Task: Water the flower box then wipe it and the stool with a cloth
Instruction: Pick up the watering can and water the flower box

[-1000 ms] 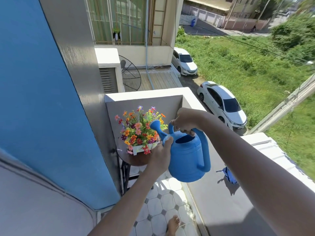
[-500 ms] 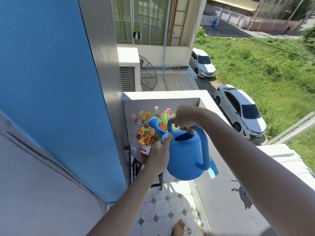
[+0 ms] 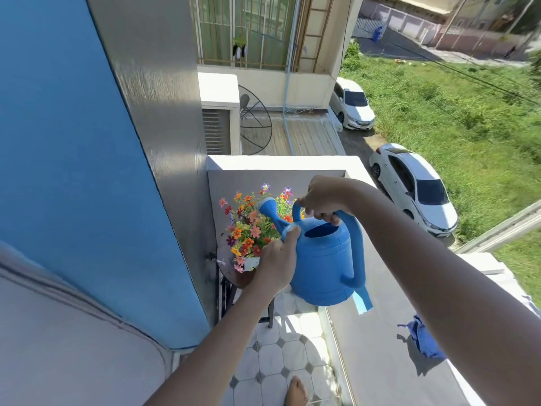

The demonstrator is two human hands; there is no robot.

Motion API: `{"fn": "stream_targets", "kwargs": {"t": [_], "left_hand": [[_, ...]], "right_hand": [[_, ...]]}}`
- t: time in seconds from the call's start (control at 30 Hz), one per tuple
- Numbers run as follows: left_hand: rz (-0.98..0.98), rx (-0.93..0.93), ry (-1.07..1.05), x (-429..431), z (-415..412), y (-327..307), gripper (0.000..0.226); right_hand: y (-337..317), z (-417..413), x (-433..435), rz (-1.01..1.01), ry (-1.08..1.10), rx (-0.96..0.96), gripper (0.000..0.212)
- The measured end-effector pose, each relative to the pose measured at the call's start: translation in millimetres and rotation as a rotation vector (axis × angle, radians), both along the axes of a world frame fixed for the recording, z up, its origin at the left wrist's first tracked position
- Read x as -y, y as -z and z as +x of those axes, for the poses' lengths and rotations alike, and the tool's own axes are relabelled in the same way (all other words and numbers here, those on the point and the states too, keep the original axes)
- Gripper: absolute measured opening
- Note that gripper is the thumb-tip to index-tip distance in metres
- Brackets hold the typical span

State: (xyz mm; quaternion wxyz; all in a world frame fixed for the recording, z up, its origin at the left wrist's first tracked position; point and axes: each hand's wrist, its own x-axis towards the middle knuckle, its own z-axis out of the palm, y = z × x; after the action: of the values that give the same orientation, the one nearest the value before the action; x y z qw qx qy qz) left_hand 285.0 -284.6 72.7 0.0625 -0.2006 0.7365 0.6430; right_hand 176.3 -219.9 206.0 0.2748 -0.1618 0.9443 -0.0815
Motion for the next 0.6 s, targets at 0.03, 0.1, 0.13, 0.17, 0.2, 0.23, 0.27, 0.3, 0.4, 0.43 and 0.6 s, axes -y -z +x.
{"fn": "stream_targets", "kwargs": {"t": [0.03,0.1,0.13,0.17,0.2,0.23,0.27,0.3,0.4,0.43,0.6], "left_hand": [[-0.007,-0.008,0.001,-2,-5,0,0.082],[-0.019,-0.021,0.007,-8,-12,-1,0.083],[-0.027,-0.021,0.009,-11,-15,-3,0.084],[-0.037,-0.025,0.012,-13,-18,-2,0.085],[-0.043,-0.028,0.024,-16,-22,0,0.085],[-0.041,-0.026,0.034,-19,-26,-1,0.084],[-0.03,-0.021,0.048,-22,-29,0,0.083],[-0.017,-0.016,0.06,-26,-33,1,0.08],[0.004,-0.003,0.098,-38,-38,5,0.071],[0.017,0.002,0.109,-42,-39,6,0.07],[0.068,0.008,0.12,-47,-32,6,0.071]], "right_hand": [[1,-5,-2,0.017,-0.002,0.015,0.023],[4,-13,-8,0.03,0.022,0.025,0.026],[5,-16,-11,0.023,0.033,0.02,0.026],[7,-21,-14,0.03,0.032,0.021,0.024],[9,-25,-17,0.035,0.052,0.031,0.021],[11,-28,-21,0.033,0.078,0.032,0.022],[11,-32,-26,0.038,0.104,0.039,0.022],[11,-34,-31,0.041,0.104,0.036,0.021],[6,-36,-42,0.049,0.078,0.015,0.03],[4,-36,-45,0.046,0.079,0.015,0.033],[4,-27,-50,0.093,0.126,0.067,0.023]]}}
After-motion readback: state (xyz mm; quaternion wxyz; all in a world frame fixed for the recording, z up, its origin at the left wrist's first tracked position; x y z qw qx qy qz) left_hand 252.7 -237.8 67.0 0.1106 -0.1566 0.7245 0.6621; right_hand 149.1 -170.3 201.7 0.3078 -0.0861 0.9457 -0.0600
